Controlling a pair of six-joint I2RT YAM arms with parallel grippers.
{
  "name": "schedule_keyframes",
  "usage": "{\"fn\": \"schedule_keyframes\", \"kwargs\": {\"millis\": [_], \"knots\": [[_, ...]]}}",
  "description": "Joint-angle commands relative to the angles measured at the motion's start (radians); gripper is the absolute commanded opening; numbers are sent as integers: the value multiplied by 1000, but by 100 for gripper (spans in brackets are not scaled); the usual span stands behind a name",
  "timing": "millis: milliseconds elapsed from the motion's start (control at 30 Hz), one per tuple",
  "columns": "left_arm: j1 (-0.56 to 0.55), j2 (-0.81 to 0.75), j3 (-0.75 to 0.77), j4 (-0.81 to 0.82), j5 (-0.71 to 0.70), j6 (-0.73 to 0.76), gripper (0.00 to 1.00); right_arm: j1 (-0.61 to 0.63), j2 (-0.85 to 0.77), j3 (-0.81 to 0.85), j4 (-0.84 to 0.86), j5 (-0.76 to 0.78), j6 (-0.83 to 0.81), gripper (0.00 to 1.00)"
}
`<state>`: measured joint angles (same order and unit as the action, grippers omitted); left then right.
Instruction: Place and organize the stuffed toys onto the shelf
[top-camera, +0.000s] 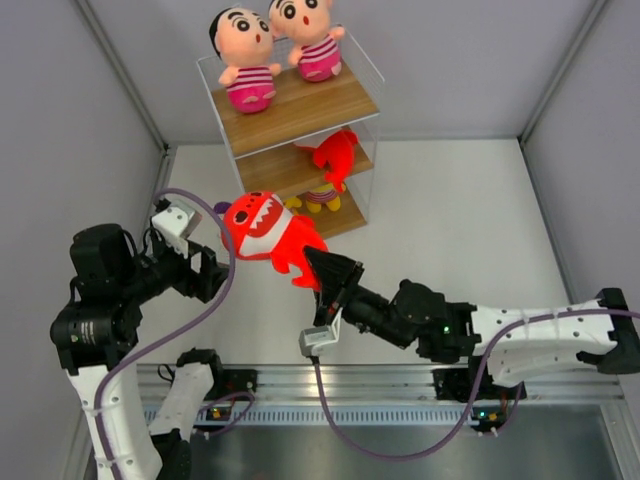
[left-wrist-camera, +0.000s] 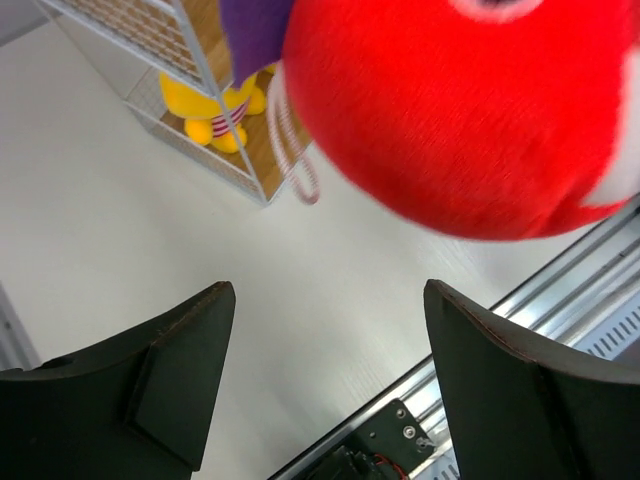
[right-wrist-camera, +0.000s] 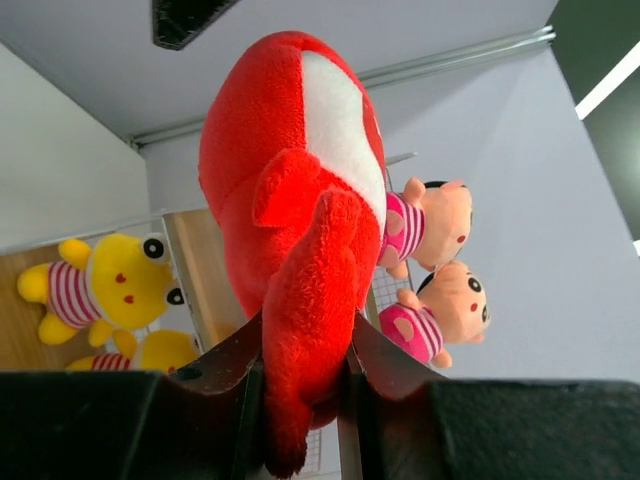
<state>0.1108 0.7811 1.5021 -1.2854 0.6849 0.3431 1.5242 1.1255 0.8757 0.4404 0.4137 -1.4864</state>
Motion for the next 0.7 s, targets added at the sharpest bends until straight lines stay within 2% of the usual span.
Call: {"fn": "schedule_keyframes", "kwargs": {"millis": [0,100,133,233,267,333,500,667], "knots": [[6,-28,-3,38,-144,19,82,8,-67,185,-346,14,202,0],[6,-40,-19,40,-261,23,82,-15,-75,270,-534,51,247,0],[6,-42,-37,41,-341,31,82,-28,-66,293,-618,69,256,0],[6,-52,-68,41,-438,43,82,-51,-30,390,-759,86,287,1],[6,-59,-86,43,-450,45,82,-53,-23,432,-845,86,305,2],[4,-66,-105,41,-459,48,83,-67,-1,471,-906,74,330,2],[6,-77,-158,66,-476,47,83,-153,92,554,-899,77,365,3],[7,-80,-187,83,-473,36,83,-208,243,666,-861,168,359,1]]}}
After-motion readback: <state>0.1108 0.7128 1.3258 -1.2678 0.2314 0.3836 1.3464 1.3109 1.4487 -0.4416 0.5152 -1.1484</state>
